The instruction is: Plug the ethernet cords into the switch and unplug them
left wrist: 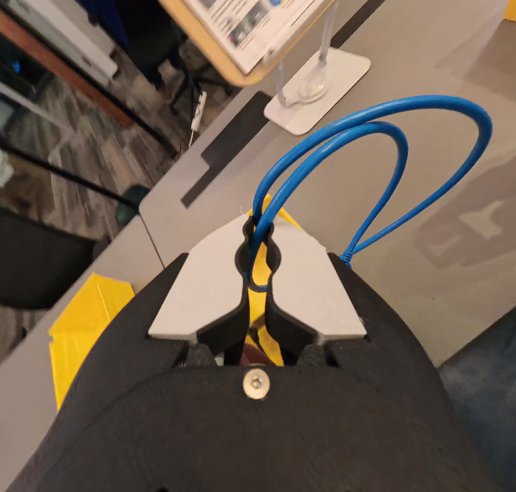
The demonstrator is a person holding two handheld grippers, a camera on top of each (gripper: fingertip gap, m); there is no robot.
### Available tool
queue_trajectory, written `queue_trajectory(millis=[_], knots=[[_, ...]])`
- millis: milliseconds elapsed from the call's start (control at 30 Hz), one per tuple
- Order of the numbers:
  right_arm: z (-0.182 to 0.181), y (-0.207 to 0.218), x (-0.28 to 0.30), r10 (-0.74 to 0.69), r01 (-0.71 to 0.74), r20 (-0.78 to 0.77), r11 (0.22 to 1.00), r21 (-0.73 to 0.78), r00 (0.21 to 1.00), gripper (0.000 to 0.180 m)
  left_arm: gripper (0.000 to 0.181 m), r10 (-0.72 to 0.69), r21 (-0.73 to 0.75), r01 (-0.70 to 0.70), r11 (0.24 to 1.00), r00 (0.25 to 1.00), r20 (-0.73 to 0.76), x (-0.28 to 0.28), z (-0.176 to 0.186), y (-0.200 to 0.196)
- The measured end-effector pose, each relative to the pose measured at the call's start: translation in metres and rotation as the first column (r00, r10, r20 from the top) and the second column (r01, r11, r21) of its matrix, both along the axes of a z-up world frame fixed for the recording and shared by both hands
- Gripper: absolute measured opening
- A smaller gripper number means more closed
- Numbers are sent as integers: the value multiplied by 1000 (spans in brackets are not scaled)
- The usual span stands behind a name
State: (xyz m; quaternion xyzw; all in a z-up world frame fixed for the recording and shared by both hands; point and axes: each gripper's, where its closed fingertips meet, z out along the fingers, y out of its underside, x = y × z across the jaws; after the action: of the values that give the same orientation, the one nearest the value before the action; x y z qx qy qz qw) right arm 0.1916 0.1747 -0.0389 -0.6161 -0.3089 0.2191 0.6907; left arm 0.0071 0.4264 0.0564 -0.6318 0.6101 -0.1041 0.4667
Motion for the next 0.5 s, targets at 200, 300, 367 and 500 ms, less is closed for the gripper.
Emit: queue_trajectory(millis=[200, 300, 367, 500], knots=[[4, -6, 10, -48, 48, 2, 999, 7, 999, 60, 6, -195, 345, 312, 885, 922, -335, 79, -35, -51], [6, -10, 14, -66, 66, -1, 998, 13, 998, 60, 6, -291, 303, 486, 820, 809, -511, 110, -76, -72], [8, -13, 17, -73, 73, -6, 997, 19, 997, 60, 6, -383, 225, 604, 765, 706, -595, 126, -106, -87], [12, -17, 24, -95, 96, -18, 995, 27, 995, 60, 6, -500, 114, 799, 590, 473, -725, 150, -157, -107]])
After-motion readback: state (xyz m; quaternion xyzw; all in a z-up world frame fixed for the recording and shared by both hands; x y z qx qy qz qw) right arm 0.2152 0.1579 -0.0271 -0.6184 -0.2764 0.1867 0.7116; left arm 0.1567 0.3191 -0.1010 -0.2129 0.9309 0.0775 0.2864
